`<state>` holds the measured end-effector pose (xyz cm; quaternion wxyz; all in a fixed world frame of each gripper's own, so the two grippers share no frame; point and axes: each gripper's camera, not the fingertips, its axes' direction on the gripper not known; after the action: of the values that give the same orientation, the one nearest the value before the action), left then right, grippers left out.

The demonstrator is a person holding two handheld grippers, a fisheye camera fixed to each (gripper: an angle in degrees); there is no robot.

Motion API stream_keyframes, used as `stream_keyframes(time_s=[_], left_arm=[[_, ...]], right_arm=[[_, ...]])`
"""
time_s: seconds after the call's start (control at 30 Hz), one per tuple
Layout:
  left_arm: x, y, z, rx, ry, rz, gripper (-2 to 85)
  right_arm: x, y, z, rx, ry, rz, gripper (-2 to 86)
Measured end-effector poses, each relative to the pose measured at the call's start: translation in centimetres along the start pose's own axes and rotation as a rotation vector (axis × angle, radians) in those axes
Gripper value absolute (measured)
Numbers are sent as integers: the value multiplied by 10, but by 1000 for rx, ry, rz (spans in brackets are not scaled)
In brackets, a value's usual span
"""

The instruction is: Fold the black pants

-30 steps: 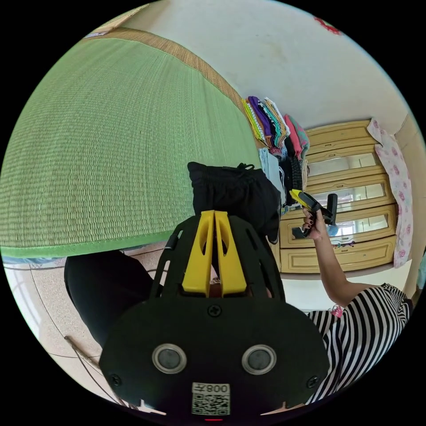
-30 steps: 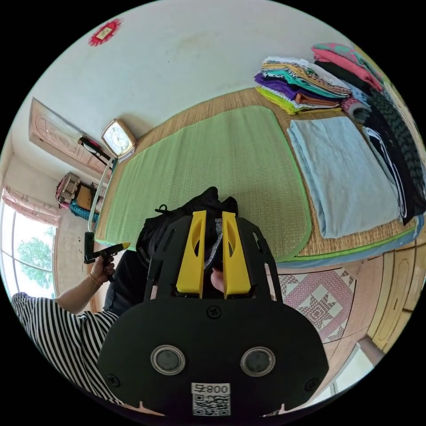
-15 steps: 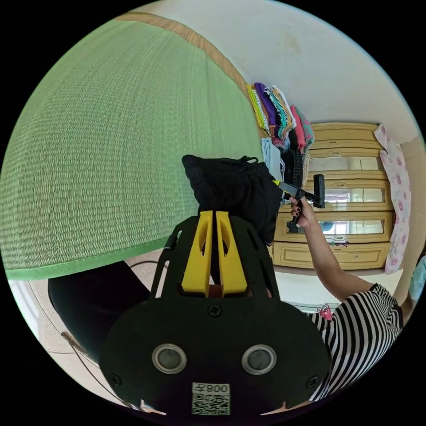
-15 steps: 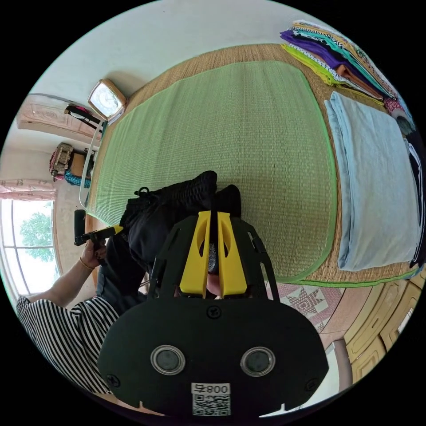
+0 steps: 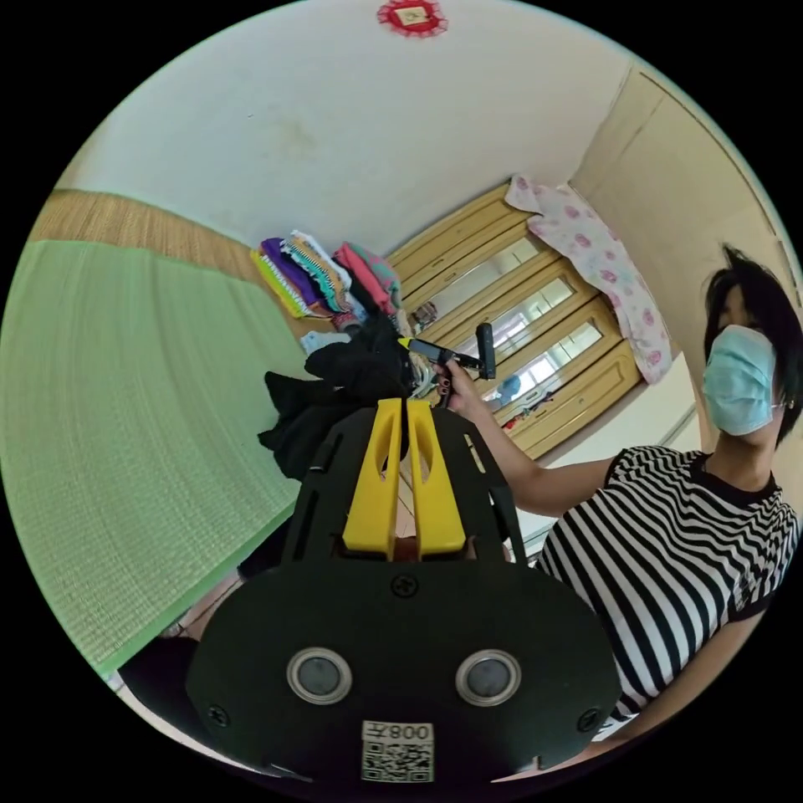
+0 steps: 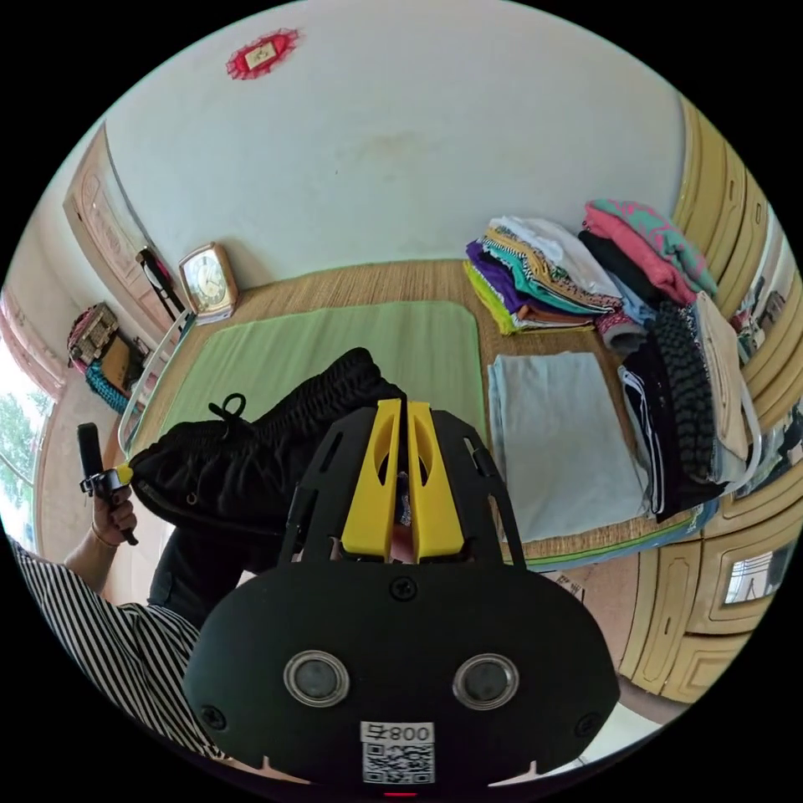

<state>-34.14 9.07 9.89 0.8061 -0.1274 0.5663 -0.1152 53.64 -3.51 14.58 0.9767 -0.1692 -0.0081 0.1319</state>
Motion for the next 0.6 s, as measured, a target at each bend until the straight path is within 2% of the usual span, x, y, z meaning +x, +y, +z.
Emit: stream_keyframes(time_s=[0.17,0.3,0.47,0.57,0.6], left_arm=[[33,-32,-14,54,67,120,8],[61,-54,-76,186,29,247,7],[68,-39,-197,443,-170,262,7],[54,-1,-276,600,-412,152,8],[40,19,-304,647,-518,58,8]], right_arm=[[-30,-37,-47,219,32,13,3],[-105,-106,-86,418,-14,-110,5],[-259,-197,-82,528,-161,-375,10],[-387,-245,-36,431,-290,-566,17],[-440,-256,-7,353,-314,-642,21]])
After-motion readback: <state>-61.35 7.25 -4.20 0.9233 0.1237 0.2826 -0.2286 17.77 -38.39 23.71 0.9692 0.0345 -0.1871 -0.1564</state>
